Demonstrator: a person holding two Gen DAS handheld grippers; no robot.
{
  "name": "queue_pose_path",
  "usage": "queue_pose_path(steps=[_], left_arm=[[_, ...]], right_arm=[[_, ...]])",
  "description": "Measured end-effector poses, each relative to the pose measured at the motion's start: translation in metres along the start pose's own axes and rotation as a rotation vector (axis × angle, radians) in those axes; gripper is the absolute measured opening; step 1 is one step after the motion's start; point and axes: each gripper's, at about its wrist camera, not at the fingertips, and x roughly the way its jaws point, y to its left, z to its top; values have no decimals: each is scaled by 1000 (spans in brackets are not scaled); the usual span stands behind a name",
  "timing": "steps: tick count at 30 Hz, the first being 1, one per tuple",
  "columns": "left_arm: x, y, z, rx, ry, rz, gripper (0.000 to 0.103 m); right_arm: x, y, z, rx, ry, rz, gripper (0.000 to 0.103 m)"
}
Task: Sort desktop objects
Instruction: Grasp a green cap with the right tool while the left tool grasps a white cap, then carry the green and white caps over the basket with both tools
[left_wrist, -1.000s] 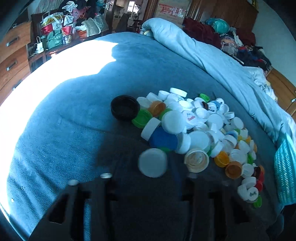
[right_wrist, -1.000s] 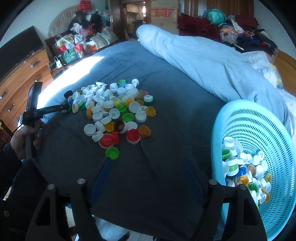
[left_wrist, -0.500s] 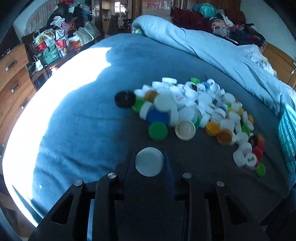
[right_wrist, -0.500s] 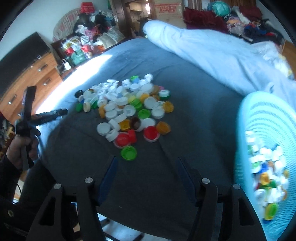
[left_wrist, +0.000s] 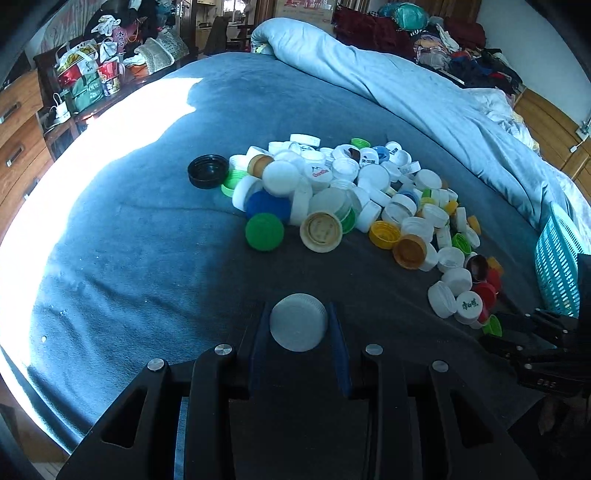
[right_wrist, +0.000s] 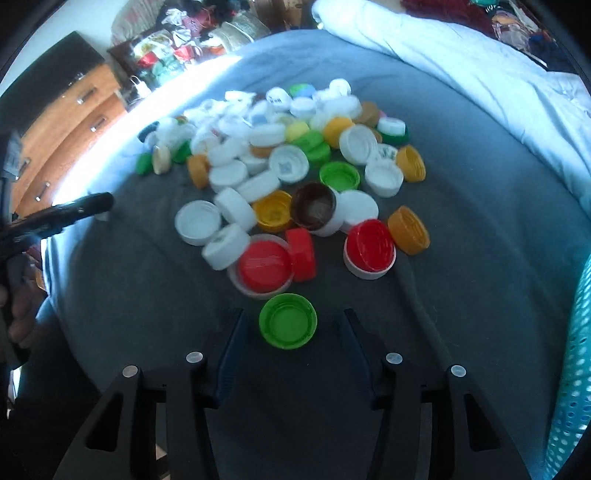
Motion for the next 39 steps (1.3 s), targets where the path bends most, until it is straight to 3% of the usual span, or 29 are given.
queue_pose_path(steps=[1,2,7,13,19,28,39], left_arm=[[0,-1,0,1,2,-2,28],[-1,-3,0,4,1,-3,28],[-15,-18,5,31,-27,-1,28],[-34,-45,11,77,-54,-16,28],[-44,-78,20,121,-40,-32,28],[-67,-153,40,215,-93,-106,28],[-76,-241,56,325,-103,-207,28]], right_arm=[[-1,0,0,-2,-6,-17,48],[-3,-2,0,6,-10,-16,31],[-33,-4,0,37,-76,1,32],[-77,10,3,-11,-143,-22,32],[-144,10,6,-24,-290,-60,32],[-213,-32,-8,54,-410,-146,32],[-261,-89,-30,168,-474,-236,32]])
